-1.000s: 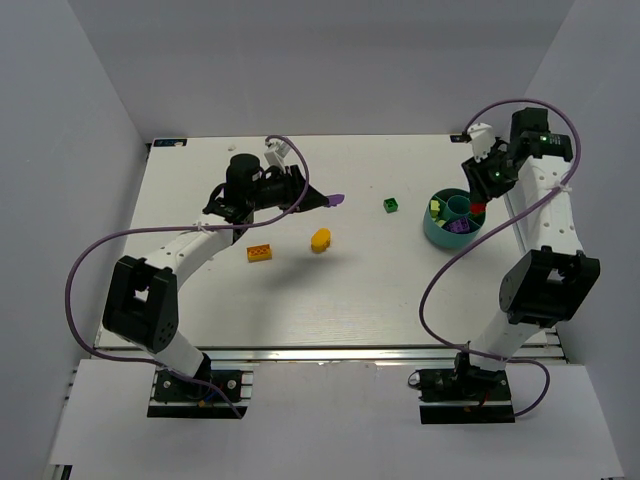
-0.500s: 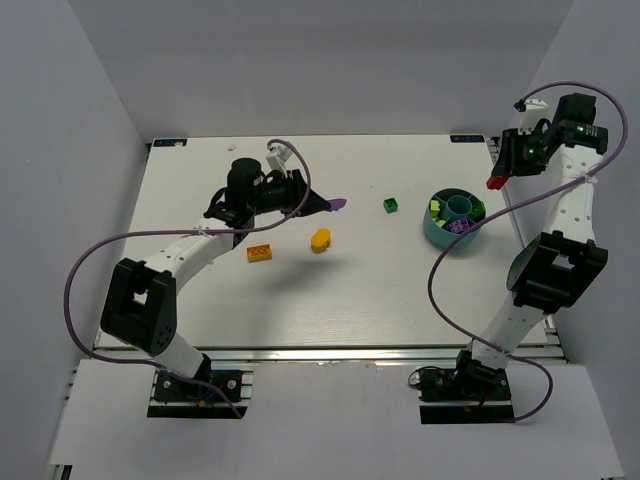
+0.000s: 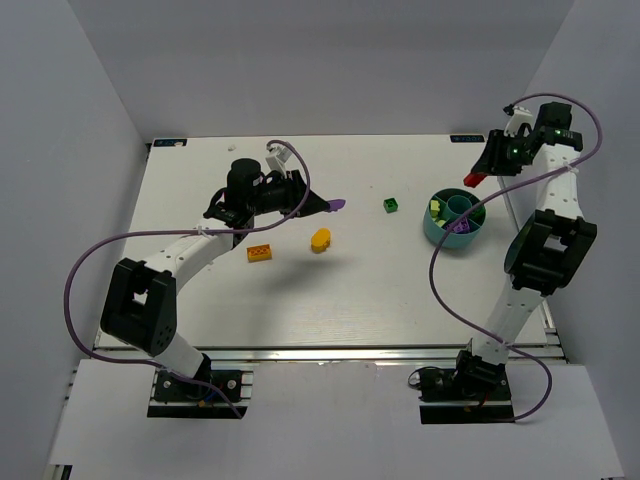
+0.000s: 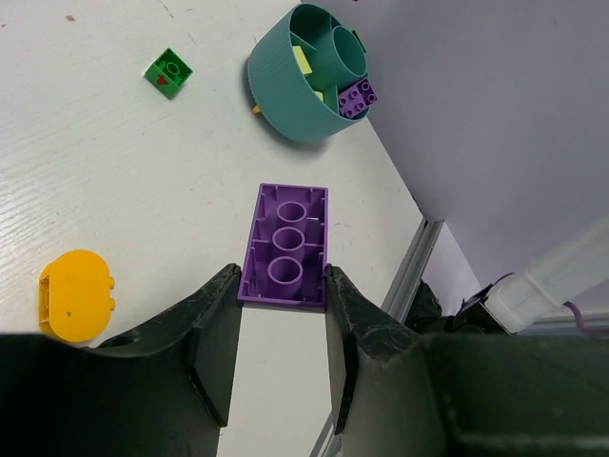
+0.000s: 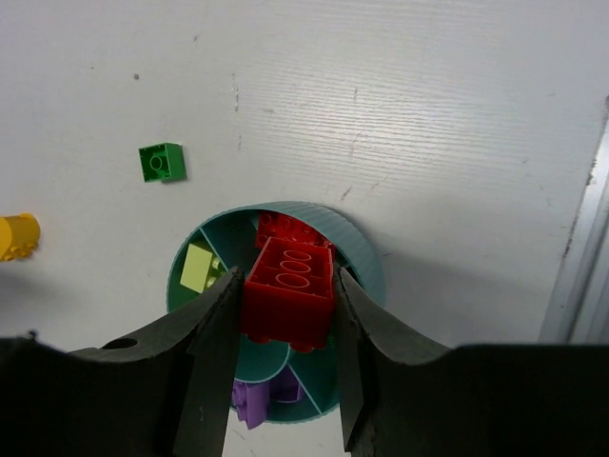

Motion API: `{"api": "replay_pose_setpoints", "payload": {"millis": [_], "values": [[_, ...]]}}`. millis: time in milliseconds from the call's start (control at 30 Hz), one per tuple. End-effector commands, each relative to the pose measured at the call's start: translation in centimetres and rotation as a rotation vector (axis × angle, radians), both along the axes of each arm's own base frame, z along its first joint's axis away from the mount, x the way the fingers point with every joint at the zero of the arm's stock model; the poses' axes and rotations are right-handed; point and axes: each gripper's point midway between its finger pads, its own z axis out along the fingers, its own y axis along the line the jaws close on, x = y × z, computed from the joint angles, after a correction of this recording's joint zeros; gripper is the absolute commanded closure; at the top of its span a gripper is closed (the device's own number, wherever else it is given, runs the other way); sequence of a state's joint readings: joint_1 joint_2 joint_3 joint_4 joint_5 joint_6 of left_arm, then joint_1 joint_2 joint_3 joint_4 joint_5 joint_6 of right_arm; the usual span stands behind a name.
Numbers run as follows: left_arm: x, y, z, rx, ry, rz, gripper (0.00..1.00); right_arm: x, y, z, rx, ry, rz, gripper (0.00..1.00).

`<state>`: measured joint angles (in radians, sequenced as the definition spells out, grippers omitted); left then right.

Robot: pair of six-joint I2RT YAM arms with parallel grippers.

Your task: Sort the legos into containers by color

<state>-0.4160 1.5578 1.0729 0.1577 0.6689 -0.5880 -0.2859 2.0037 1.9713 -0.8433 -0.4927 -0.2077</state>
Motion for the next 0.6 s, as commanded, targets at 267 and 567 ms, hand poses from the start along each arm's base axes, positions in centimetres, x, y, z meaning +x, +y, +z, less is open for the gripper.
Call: {"api": "replay_pose_setpoints", "payload": {"millis": [267,567], "values": [[-0.3,-0.1,2.1,-0.010,-0.038,0.002,1.00,1.4,3.2,-2.2,0.040,0.006,0.058,1.00],[-0.4,-0.2,2.1,-0.002,-0.037,-0.001,1.00,0.8,3.4,-4.5,-0.008,0.055,0.062,1.00]]}}
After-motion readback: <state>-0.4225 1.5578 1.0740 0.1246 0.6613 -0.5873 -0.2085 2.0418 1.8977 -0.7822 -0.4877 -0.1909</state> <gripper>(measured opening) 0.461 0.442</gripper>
